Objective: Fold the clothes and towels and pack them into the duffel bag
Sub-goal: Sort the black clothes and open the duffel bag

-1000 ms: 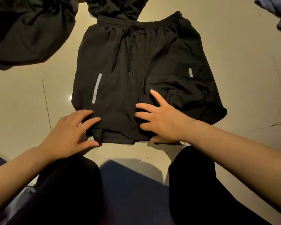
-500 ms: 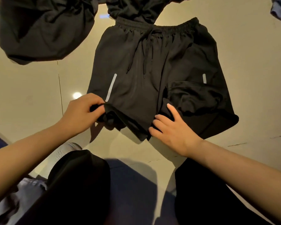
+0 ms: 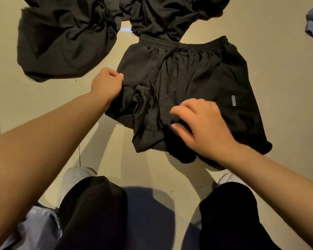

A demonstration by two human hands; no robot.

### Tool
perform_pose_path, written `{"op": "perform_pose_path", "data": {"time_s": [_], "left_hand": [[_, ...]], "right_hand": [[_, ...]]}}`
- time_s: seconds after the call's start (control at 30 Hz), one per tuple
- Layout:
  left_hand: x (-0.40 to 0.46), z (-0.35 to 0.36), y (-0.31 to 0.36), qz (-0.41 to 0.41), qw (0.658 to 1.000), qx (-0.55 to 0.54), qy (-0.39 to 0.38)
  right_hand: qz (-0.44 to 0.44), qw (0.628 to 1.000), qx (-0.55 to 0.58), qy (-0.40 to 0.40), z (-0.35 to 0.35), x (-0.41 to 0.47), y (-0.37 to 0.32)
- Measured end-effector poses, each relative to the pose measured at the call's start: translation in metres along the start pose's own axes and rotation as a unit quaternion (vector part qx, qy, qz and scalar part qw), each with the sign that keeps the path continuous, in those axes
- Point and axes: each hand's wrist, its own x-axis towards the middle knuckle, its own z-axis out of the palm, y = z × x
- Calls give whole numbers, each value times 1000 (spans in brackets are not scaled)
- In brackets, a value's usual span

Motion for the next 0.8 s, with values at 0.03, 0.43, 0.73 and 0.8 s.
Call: {"op": "perform_pose_path", "data": {"time_s": [0.03, 0.43, 0.73, 0.8], "left_hand": [[-10, -2, -7, 72, 996, 47, 30], [-51, 1, -47, 322, 877, 347, -76], [-36, -8, -33, 331, 888, 316, -49], [-37, -11, -32, 281, 924, 254, -53]], "right_hand": [[-66, 997, -34, -35, 13, -1, -14], [-13, 994, -103, -31, 36, 16, -12], [-141, 959, -173, -176, 59, 16, -29], [-106, 973, -168, -115, 56, 21, -29]]}}
